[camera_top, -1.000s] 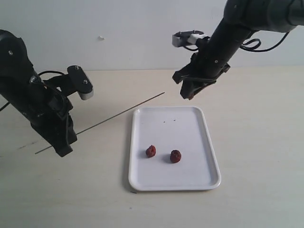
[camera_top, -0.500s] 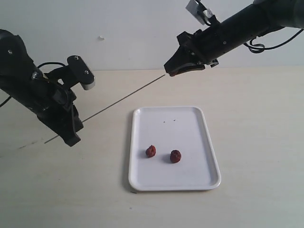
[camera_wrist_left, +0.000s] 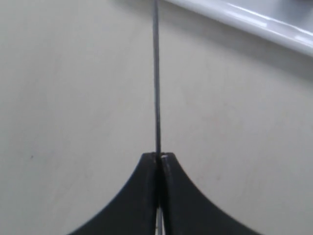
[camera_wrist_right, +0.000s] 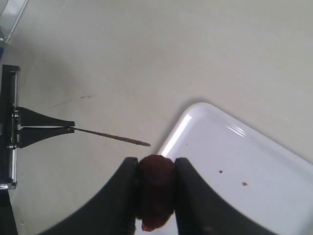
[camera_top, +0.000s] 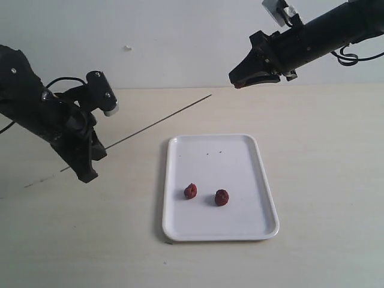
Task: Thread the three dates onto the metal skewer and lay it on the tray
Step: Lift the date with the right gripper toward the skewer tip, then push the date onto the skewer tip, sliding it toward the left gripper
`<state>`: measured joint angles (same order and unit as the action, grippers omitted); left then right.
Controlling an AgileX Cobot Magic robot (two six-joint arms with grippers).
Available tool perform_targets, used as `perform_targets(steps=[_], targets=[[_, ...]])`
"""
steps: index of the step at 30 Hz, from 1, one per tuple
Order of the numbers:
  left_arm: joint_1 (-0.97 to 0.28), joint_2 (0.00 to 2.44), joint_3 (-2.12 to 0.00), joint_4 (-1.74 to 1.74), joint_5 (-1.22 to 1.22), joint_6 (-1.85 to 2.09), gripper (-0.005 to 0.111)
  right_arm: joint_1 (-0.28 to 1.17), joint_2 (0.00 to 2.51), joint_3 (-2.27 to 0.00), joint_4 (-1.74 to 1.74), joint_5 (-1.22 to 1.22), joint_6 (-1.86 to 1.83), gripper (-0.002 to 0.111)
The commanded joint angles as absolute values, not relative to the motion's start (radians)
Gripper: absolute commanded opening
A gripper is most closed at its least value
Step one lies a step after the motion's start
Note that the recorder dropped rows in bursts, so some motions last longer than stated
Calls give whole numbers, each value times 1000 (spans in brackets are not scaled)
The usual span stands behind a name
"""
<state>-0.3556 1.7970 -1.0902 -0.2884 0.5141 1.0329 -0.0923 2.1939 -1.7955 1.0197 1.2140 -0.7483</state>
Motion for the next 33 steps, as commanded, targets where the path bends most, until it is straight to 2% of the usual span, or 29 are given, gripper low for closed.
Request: perform_targets(steps=[1,14,33], targets=[[-355,1832,-1094,-415,410,1167,0,-95,2185,-1802,1037,1221,-775,24],[-355,1870,-1094,-571,329,1349,0,-95,2198,-1802,1039,1221,-783,24],[-361,1874,-1094,-782,365,1630,0,-95,2198,-1802,1047,1221,-760,24]])
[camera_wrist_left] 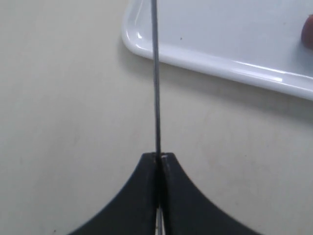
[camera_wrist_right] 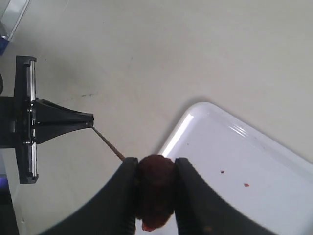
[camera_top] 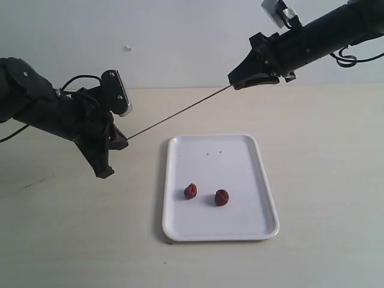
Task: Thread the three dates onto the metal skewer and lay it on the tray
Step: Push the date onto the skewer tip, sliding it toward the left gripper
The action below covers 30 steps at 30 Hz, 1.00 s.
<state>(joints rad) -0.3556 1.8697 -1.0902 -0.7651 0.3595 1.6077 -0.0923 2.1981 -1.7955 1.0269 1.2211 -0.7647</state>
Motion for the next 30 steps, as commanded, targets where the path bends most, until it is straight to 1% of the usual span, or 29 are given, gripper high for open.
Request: perform_targets(steps=[1,23,30], targets=[[-361,1874,-1094,-782,365,1630,0,-95,2198,-1802,1051,1221,-757,24],[-361,1874,-1094,-835,341,1689,0,-93,2198,-1802,1083,1221,-731,24],[-361,1874,-1094,-937,341,1785,0,-65,2198,-1802,1083,1221,-733,24]])
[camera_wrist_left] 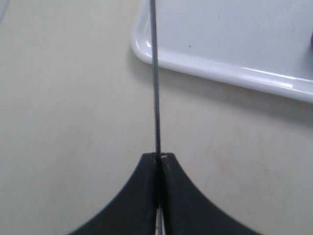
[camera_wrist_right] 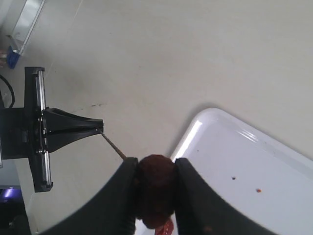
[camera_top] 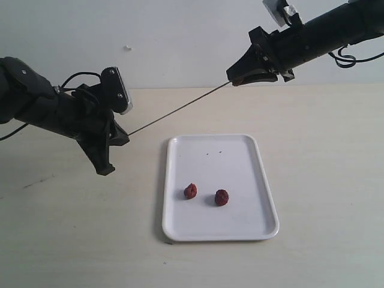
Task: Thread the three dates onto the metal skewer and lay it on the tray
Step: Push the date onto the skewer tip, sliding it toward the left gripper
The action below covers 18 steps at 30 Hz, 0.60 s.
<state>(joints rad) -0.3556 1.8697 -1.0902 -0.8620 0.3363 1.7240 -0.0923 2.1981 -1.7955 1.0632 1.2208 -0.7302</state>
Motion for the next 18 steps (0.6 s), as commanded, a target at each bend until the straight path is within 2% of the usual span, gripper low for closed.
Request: perform_targets(steps=[1,18], targets=[[-361,1874,-1094,-938,341,1787,0,-58,2198,-1802,1083,1221,-733,24],[-361,1874,-1094,-1070,343,1879,0,-47,2198,-1802,1091,1221,-734,24]])
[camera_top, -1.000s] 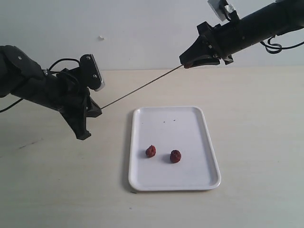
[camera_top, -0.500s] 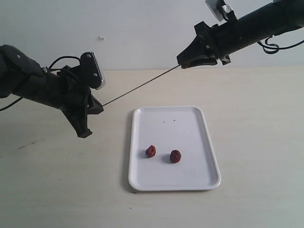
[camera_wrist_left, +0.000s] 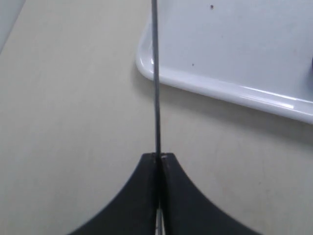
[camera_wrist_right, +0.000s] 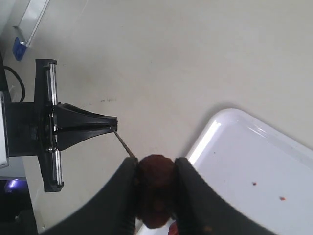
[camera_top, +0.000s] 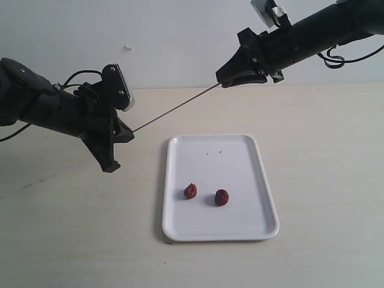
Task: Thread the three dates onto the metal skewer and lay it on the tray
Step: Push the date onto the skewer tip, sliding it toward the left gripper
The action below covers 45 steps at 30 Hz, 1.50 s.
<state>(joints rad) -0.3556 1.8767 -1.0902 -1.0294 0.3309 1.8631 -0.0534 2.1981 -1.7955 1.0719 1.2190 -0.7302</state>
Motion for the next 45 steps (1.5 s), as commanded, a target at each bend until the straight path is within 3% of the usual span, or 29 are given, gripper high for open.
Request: perform_targets(steps=[1,13,21,45], targets=[[-361,1874,-1094,-1082,345,1885,0,-47,2198,-1802,1091,1221,-734,24],[-361,1874,-1094,-1201,401,1984,0,-47,2198,-1802,1091,1221,-731,26],[-361,1874,-1094,-1229,394,1973,0,-47,2198,-1802,1091,1221,-731,66],[-359,1874,-1094,-1287,368,1881,0,-66,2117,-1802,1151,1160,-861,64]])
